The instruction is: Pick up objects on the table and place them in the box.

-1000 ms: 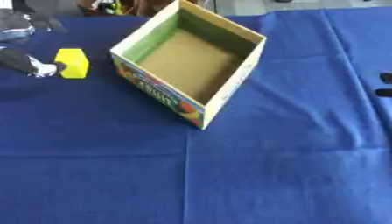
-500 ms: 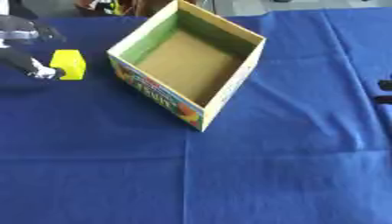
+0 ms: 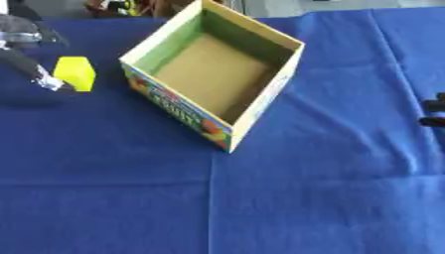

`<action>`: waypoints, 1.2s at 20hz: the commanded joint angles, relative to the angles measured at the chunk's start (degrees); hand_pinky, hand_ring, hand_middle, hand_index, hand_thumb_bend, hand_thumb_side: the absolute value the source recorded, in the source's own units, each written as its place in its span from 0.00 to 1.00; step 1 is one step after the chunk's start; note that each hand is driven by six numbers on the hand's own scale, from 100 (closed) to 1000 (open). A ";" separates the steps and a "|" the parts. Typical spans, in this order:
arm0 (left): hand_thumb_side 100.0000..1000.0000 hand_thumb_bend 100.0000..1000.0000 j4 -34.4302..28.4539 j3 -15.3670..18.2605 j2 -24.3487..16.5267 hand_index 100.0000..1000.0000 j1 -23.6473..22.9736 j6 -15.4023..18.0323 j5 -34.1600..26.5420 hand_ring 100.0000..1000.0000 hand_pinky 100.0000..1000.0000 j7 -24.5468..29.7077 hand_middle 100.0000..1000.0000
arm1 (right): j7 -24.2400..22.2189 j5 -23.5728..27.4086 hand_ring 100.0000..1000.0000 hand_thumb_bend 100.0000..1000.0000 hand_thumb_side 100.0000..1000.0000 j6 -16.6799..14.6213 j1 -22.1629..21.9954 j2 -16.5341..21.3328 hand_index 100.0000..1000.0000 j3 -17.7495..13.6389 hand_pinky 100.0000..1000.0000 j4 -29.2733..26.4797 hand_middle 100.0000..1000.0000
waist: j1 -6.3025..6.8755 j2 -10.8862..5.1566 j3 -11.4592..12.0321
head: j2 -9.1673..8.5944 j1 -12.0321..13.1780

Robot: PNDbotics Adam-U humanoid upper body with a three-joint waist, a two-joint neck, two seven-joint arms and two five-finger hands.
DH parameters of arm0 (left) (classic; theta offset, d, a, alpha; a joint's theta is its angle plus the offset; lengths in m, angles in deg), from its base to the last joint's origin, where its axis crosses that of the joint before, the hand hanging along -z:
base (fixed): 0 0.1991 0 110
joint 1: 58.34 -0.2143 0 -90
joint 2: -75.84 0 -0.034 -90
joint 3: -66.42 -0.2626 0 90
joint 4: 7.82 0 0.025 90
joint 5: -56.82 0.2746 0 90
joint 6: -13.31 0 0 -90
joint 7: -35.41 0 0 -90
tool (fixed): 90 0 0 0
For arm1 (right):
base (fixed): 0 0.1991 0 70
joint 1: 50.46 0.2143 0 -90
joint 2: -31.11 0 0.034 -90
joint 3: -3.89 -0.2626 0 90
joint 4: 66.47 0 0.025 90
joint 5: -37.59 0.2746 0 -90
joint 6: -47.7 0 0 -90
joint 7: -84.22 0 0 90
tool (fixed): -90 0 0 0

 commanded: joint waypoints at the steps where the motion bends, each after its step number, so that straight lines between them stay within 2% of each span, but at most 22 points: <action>1: 0.72 0.76 0.08 1.08 -1.23 1.00 1.75 1.31 0.50 0.90 0.74 -0.36 0.97 | -0.36 -0.59 0.75 0.00 0.83 0.00 0.48 0.31 0.73 0.07 0.63 -0.59 0.57 | 0.19 -0.86 -0.16 | -1.01 0.27; 8: 0.68 0.71 1.05 1.08 -1.56 1.00 2.42 1.74 1.80 0.89 0.72 -0.31 0.97 | -0.63 -0.99 0.75 0.00 0.84 -0.02 0.84 0.19 0.73 0.32 0.63 -0.59 0.57 | 0.54 0.30 -0.82 | -2.15 0.51; 11: 0.61 0.63 1.42 1.01 -1.67 1.00 2.33 1.84 2.59 0.89 0.71 -0.01 0.98 | -0.76 -1.28 0.75 0.00 0.84 0.07 0.96 0.04 0.73 0.45 0.63 -0.59 0.57 | 0.73 0.95 -0.98 | -2.65 0.48; 16: 0.57 0.59 1.33 1.18 -1.96 1.00 2.49 2.11 2.75 0.88 0.70 -0.48 0.98 | -0.97 -1.87 0.75 0.00 0.84 0.22 1.13 -0.28 0.73 0.66 0.63 -0.59 0.57 | 0.90 2.02 -1.27 | -3.55 0.69; 19: 0.54 0.54 1.38 1.29 -2.26 1.00 2.65 2.08 2.61 0.84 0.64 -0.24 0.98 | -1.05 -2.19 0.75 0.00 0.84 0.31 1.22 -0.48 0.73 0.80 0.63 -0.59 0.57 | 0.98 2.51 -1.45 | -4.07 1.00; 24: 0.44 0.41 1.51 1.38 -2.21 1.00 2.85 1.66 1.96 0.71 0.49 0.69 0.94 | -1.21 -2.42 0.75 0.00 0.84 0.44 1.23 -0.72 0.73 1.04 0.63 -0.59 0.57 | 0.93 2.92 -1.67 | -4.36 1.00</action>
